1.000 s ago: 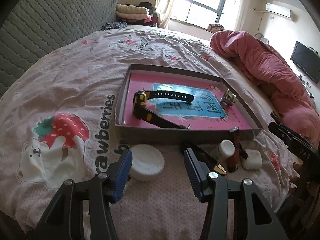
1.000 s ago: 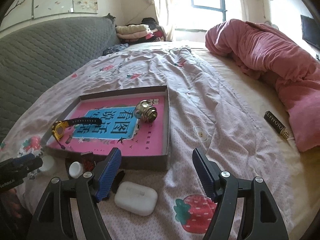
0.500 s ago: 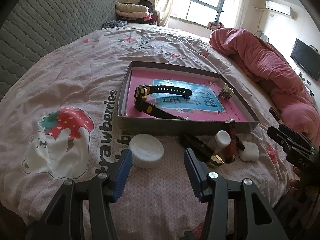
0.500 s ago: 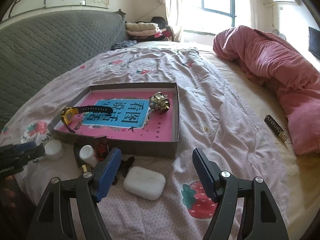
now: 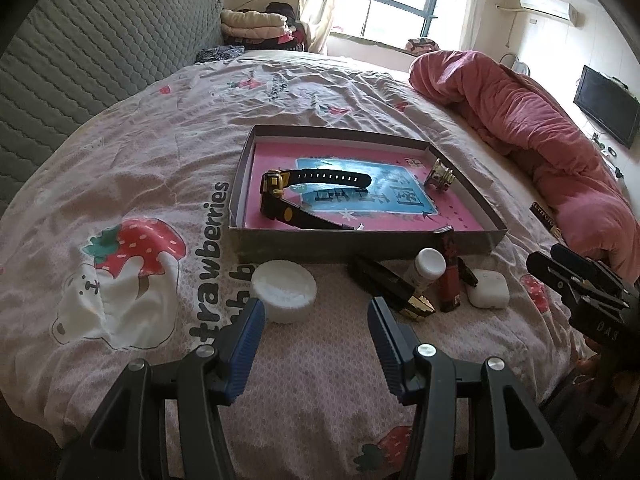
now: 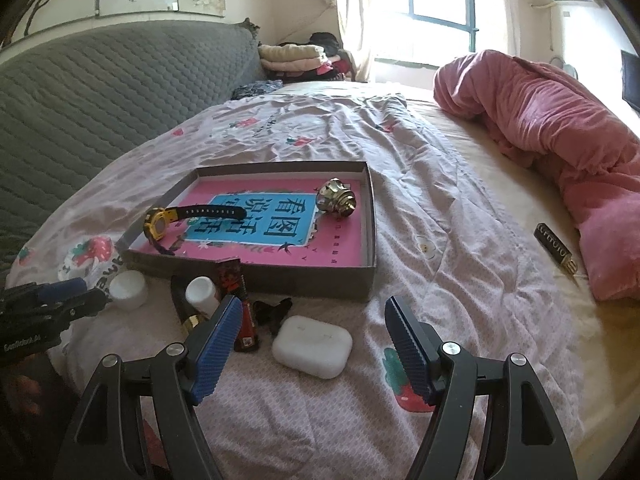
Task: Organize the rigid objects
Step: 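Move the right gripper toward the red tube beside the tray, then lower the right gripper around the red tube and close it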
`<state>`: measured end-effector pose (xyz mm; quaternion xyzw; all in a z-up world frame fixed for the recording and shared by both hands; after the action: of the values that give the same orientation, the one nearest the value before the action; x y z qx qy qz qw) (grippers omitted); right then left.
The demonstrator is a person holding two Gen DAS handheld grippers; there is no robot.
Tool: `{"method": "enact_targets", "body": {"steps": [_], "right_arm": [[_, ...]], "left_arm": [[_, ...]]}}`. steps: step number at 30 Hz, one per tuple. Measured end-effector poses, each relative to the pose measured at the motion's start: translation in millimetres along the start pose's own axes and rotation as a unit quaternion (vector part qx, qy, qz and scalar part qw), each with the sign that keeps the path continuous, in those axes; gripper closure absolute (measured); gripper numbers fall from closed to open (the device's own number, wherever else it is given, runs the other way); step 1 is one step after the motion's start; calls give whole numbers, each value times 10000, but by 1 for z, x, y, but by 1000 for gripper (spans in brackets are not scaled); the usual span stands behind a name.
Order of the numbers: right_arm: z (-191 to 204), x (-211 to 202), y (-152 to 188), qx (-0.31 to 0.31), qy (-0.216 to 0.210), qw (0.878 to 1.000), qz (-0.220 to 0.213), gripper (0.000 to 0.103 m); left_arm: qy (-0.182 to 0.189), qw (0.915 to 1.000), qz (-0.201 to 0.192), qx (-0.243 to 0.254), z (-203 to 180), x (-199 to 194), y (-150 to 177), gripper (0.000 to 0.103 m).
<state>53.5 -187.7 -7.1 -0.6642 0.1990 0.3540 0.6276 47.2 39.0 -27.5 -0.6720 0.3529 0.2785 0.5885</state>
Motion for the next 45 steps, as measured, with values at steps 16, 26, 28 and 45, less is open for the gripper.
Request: {"method": "enact_targets", "body": {"steps": [16,26,28,45], "right_arm": [[19,-2,12,-395,40,9990,210,28],[18,1,19,-490,37,9982,349,28],[18,1,19,-511,24,9980,359,28],[33,10,21,-643,-217,9965,479,28]], "left_arm": [[92,9998,-4,198,-13,-11,6,50],[160,9995,50,281,-20,-10,10,50],[185,9994,71,295,-21,-9,11,50],[48,9996,245,164,-8,3,14,50]]}}
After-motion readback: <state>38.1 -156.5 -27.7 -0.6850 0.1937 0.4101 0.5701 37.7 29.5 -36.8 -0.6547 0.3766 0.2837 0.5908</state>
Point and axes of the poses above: each gripper's, at about its wrist camera, not at the fingertips, and x roughly the way its jaws point, z to its left, y to its underside, the point moved 4 cm from there along x, roughly the way its jaws point, and after that the axes turned 4 degrees about z, right-handed, at the moved point
